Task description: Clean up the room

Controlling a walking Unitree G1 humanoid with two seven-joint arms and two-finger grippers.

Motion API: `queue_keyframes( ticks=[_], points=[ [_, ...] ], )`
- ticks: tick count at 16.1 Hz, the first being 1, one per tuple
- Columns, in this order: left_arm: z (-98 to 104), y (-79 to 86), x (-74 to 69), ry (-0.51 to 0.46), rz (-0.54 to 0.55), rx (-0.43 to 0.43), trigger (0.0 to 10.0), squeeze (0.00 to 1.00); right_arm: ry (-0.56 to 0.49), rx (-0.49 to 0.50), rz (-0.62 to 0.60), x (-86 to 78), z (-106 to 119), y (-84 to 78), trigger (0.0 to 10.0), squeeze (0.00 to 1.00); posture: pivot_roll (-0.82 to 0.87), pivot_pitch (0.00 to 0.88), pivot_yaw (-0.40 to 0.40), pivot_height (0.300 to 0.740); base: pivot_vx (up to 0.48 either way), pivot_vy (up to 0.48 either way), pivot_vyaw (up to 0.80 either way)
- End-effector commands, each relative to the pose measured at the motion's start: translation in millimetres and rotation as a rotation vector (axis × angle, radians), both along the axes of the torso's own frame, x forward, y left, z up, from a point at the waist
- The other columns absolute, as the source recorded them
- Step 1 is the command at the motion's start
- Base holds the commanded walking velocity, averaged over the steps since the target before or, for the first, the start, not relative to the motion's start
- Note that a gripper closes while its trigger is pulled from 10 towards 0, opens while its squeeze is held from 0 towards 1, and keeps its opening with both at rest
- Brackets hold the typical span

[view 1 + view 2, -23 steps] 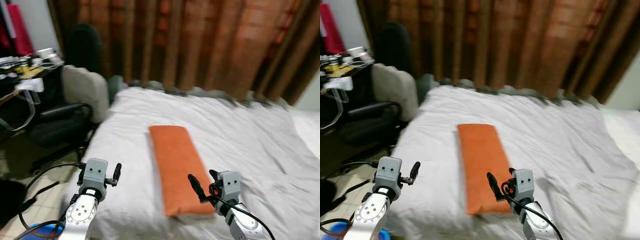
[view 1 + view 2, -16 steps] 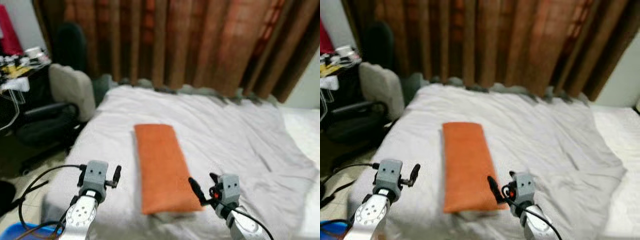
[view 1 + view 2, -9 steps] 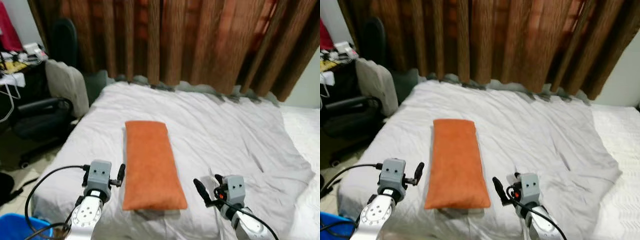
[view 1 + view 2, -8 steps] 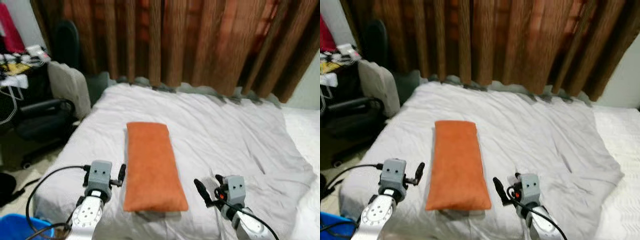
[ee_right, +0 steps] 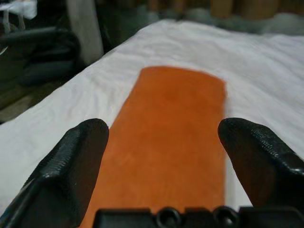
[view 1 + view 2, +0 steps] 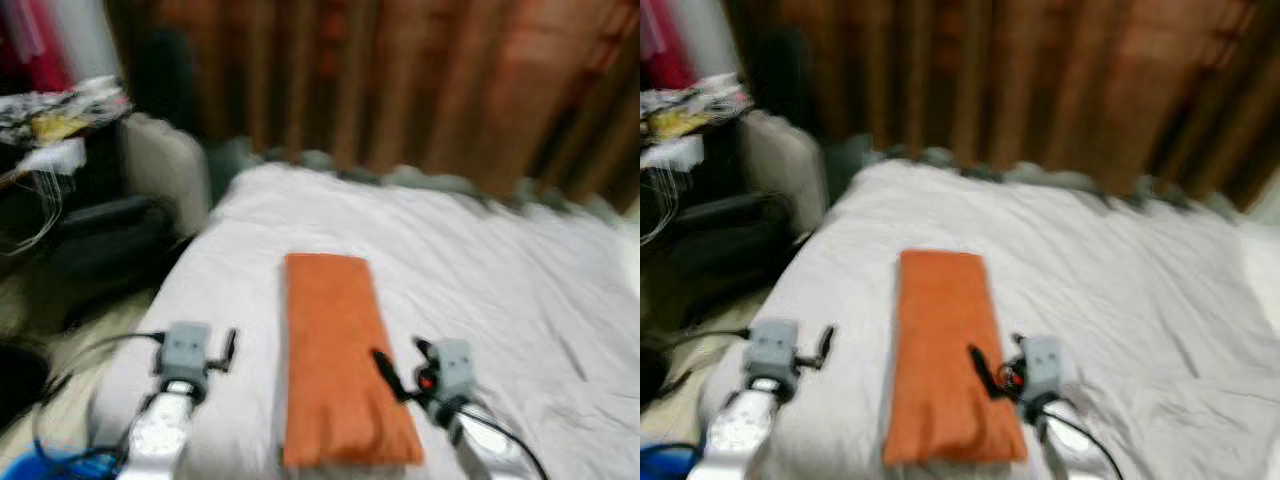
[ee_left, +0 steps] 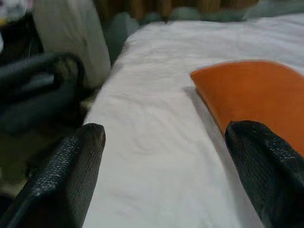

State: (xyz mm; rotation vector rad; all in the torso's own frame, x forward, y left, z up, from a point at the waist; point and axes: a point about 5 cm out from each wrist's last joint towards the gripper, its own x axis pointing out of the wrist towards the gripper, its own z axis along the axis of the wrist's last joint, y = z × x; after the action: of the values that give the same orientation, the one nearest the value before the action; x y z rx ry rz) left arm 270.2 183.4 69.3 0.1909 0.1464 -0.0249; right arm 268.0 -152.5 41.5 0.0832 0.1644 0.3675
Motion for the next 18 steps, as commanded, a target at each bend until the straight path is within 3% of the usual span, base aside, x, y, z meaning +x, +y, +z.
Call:
queue_keyframes(
  ticks=[1,4,6,7,10,18],
  points=[
    [1,-14.7,1.8,-0.003,-0.047,-0.015,10.0,0.0,0.013,-0.029,-0.039,-3.2,-1,-15.8,10.0,0.0,0.12,0.0,-0.092,0.74,0.368,0.311,0.0],
    [3,-14.9,12.6,0.021,-0.075,-0.031,10.0,0.0,0.054,-0.001,-0.102,5.6,-3,-20.2,10.0,0.0,0.11,0.001,-0.093,0.74,0.241,0.099,0.0],
    [7,-8.5,41.0,0.08,-0.055,-0.165,10.0,0.0,0.143,-0.02,-0.231,28.5,-7,-34.5,10.0,0.0,0.11,0.02,-0.09,0.74,0.0,0.0,0.0],
    [12,-9.1,45.3,0.055,-0.085,-0.124,10.0,0.0,0.114,-0.036,-0.231,33.4,0,-35.2,10.0,0.0,0.1,0.023,-0.088,0.74,0.0,0.0,0.0],
    [21,-9.7,44.1,-0.026,-0.115,-0.023,10.0,0.0,0.056,-0.066,-0.205,28.0,4,-33.2,10.0,0.0,0.09,0.027,-0.084,0.74,0.0,-0.3,0.0],
    [11,-9.3,43.8,-0.004,-0.113,-0.036,10.0,0.0,0.048,-0.064,-0.224,25.8,0,-36.2,10.0,0.0,0.08,0.035,-0.078,0.74,0.065,-0.419,0.0]
  ],
)
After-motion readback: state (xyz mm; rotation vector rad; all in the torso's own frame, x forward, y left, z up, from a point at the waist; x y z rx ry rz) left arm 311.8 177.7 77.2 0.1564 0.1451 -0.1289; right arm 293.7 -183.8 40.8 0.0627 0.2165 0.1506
